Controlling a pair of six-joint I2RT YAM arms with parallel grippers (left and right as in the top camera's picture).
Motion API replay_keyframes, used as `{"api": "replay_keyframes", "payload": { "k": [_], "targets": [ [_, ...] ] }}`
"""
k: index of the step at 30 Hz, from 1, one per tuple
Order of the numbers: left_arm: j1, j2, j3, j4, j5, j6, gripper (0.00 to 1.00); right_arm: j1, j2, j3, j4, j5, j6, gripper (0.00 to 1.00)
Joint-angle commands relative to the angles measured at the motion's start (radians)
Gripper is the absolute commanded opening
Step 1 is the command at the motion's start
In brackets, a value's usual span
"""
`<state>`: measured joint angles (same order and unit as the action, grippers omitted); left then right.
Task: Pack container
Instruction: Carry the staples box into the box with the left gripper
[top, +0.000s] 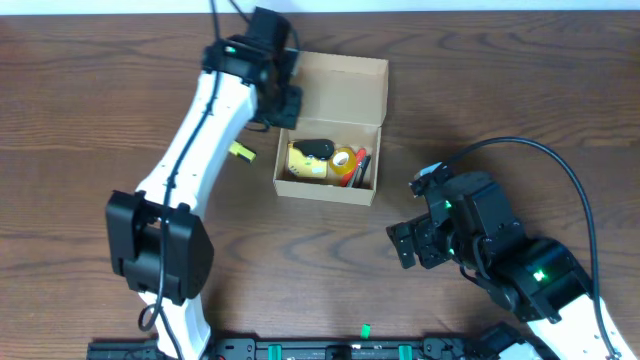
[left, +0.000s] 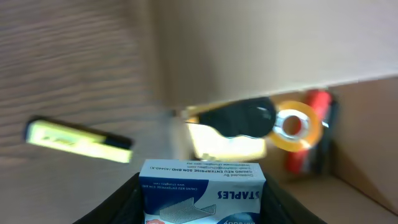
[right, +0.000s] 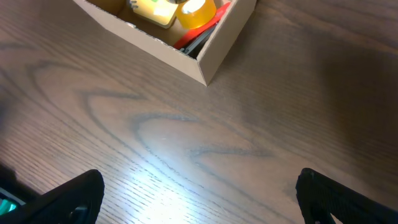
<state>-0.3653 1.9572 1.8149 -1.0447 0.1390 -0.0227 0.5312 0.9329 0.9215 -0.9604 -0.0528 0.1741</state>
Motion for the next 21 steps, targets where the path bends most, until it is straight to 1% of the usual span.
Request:
{"api": "replay_keyframes", "payload": {
  "k": [1, 7, 9, 19, 21],
  "targets": [
    [-0.042, 0.004, 0.017, -0.019, 0.014, -0.015, 0.25, -0.009, -0.005, 0.006, -0.001, 0.0, -0.011, 0.99],
    [-0.085, 0.004, 0.012, -0.134, 0.01, -0.024, 0.19, -0.009, -0.005, 0.006, -0.001, 0.0, -0.011, 0.99],
    [-0.084, 0.004, 0.003, -0.165, 0.011, -0.038, 0.19, -0.009, -0.005, 0.006, -0.001, 0.0, -0.011, 0.99],
    [-0.083, 0.004, -0.001, -0.144, 0.01, -0.038, 0.18, -0.009, -0.005, 0.006, -0.001, 0.0, -0.011, 0.99],
    [-0.082, 0.005, -0.001, -0.144, 0.011, -0.053, 0.17, -0.009, -0.005, 0.006, -0.001, 0.0, -0.011, 0.99]
  ]
}}
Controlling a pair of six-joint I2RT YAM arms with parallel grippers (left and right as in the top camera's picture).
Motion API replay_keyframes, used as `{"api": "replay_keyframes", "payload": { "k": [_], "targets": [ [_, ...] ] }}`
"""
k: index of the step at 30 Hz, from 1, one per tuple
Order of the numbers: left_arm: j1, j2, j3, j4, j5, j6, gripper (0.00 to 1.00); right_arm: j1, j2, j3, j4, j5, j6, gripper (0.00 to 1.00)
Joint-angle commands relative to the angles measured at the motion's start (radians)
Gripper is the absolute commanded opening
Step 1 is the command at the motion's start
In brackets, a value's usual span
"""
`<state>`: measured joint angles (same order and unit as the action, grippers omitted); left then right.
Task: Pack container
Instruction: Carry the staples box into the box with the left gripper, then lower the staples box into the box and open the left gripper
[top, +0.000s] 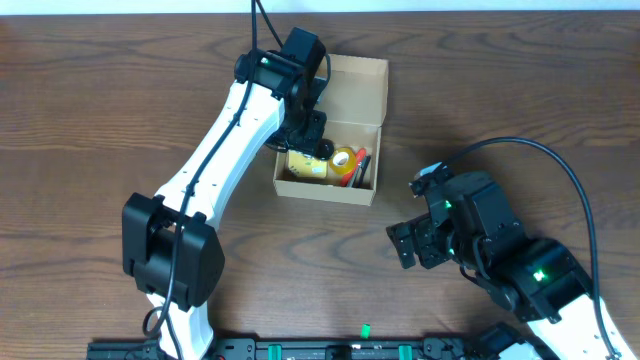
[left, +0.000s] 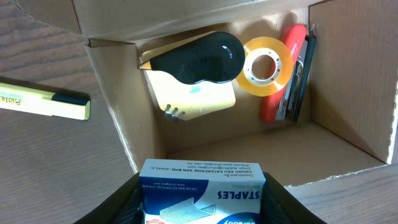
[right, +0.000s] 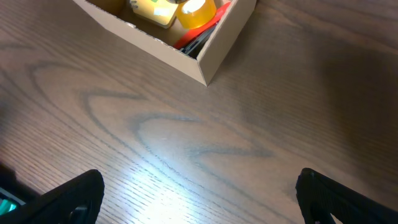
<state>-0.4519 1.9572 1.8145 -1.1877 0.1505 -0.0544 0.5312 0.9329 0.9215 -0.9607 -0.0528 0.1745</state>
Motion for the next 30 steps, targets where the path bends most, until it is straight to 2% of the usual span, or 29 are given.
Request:
{"api": "replay_keyframes", "payload": {
  "k": [1, 14, 22, 30],
  "targets": [
    [0.004, 0.005, -0.001, -0.001, 0.0, -0.026, 0.17, -0.009, -0.005, 0.006, 0.0, 0.0, -0.012, 0.99],
    [0.034, -0.003, -0.099, 0.022, 0.026, -0.064, 0.18, -0.009, -0.005, 0.006, 0.0, 0.0, -0.012, 0.99],
    [0.016, -0.089, -0.232, 0.082, 0.012, -0.04, 0.18, -0.009, -0.005, 0.006, 0.0, 0.0, -0.012, 0.99],
    [-0.009, -0.101, -0.236, 0.124, -0.008, 0.01, 0.18, -0.009, -0.005, 0.006, 0.0, 0.0, -0.012, 0.99]
  ]
}}
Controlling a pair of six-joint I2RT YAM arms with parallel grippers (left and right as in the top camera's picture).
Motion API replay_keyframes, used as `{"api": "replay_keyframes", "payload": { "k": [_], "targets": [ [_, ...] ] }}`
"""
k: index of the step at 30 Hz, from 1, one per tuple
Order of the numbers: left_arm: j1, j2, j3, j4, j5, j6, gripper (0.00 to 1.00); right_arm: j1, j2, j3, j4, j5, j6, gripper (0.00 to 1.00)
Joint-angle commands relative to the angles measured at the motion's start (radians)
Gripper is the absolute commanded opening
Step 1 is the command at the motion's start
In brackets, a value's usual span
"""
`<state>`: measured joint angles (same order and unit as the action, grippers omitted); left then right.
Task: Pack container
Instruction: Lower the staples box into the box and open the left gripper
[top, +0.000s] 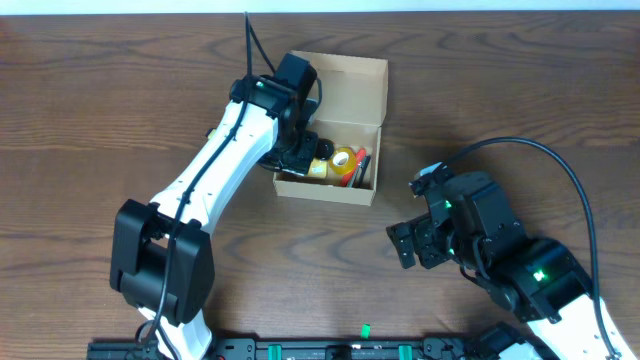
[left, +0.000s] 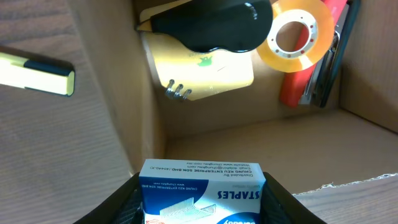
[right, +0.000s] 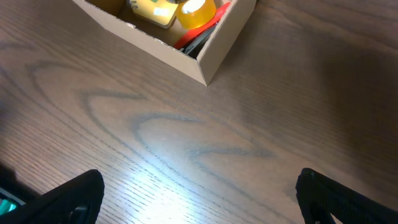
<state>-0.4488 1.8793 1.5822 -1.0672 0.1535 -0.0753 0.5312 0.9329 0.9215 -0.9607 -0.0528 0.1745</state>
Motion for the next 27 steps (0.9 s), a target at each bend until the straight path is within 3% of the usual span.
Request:
{"api": "replay_keyframes", "payload": {
  "k": [1, 8, 13, 27],
  "targets": [
    [-0.016, -0.024, -0.003, 0.006, -0.011, 0.031, 0.18, -0.009, -0.005, 0.006, 0.0, 0.0, -0.012, 0.99],
    [-0.027, -0.019, -0.027, 0.036, 0.005, 0.014, 0.2, -0.009, -0.005, 0.006, 0.0, 0.0, -0.012, 0.99],
    [-0.027, -0.019, -0.06, 0.053, 0.005, -0.09, 0.2, -0.009, -0.005, 0.006, 0.0, 0.0, -0.012, 0.99],
    [-0.029, -0.012, -0.076, 0.081, -0.006, -0.136, 0.21, -0.009, -0.005, 0.006, 0.0, 0.0, -0.012, 0.99]
  ]
}}
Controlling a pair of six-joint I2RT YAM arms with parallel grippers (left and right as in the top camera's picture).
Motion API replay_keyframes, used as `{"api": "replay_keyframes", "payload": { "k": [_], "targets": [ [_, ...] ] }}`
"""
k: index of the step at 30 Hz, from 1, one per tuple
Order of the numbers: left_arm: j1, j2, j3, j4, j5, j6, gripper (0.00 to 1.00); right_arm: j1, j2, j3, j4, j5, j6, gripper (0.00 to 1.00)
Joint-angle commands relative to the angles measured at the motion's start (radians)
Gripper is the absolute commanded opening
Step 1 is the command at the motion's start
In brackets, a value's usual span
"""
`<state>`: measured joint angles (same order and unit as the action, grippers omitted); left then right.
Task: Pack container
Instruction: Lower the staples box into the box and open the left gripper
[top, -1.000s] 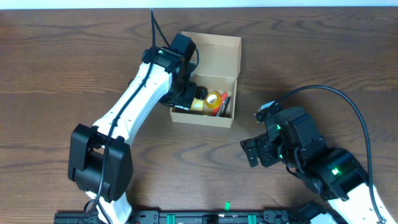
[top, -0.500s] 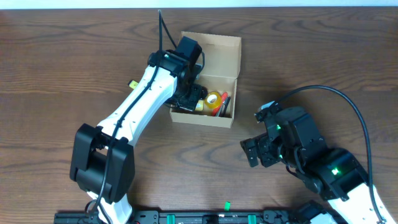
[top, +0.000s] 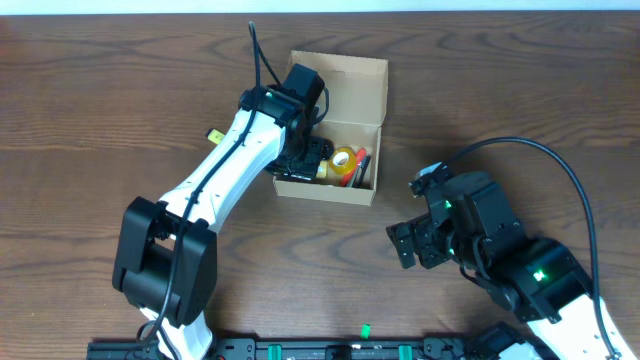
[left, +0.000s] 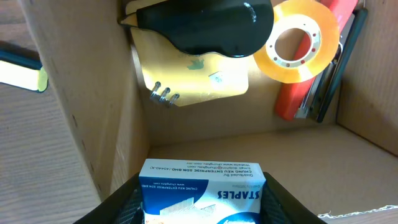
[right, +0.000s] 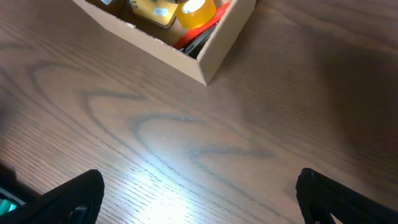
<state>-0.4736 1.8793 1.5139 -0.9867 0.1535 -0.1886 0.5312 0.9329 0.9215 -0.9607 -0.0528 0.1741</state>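
Note:
My left gripper (left: 202, 205) is shut on a blue and white staples box (left: 202, 190), held low inside the open cardboard box (top: 350, 193) over its bare near half. In the box's far half lie a yellow notepad (left: 199, 78), a black stapler (left: 199, 22), a roll of yellow tape (left: 301, 40) and a red pen (left: 298, 102). In the overhead view the left gripper (top: 305, 150) dips into the box's left side. My right gripper (right: 199, 193) hangs open over bare table, right of the box.
A yellow highlighter (left: 22, 71) lies on the table outside the box's left wall, mostly hidden under the left arm in the overhead view. The box's lid flap (top: 345, 85) stands open at the back. The wood table (right: 186, 124) stretches out around it.
My left gripper has gone lower into the box with the staples box; the box contents and side wall look closer. The right arm has not moved.
The left gripper held the staples box outside the box's back left corner. Then it hung over the open box, then lower between its walls, and now deeper inside. The right gripper stayed open and still throughout.

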Motion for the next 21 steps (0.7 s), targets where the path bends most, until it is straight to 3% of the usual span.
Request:
{"api": "replay_keyframes", "payload": {
  "k": [1, 6, 13, 21],
  "targets": [
    [-0.005, -0.009, -0.008, 0.0, -0.007, -0.031, 0.21, -0.009, -0.005, 0.006, 0.0, 0.0, -0.011, 0.99],
    [-0.004, -0.003, -0.008, 0.0, -0.007, -0.055, 0.21, -0.009, -0.005, 0.006, 0.0, 0.0, -0.011, 0.99],
    [-0.005, -0.003, -0.008, 0.0, -0.006, -0.063, 0.47, -0.009, -0.005, 0.006, 0.0, 0.0, -0.011, 0.99],
    [-0.005, -0.003, -0.008, -0.001, -0.006, -0.082, 0.57, -0.009, -0.005, 0.006, 0.0, 0.0, -0.011, 0.99]
  ]
}}
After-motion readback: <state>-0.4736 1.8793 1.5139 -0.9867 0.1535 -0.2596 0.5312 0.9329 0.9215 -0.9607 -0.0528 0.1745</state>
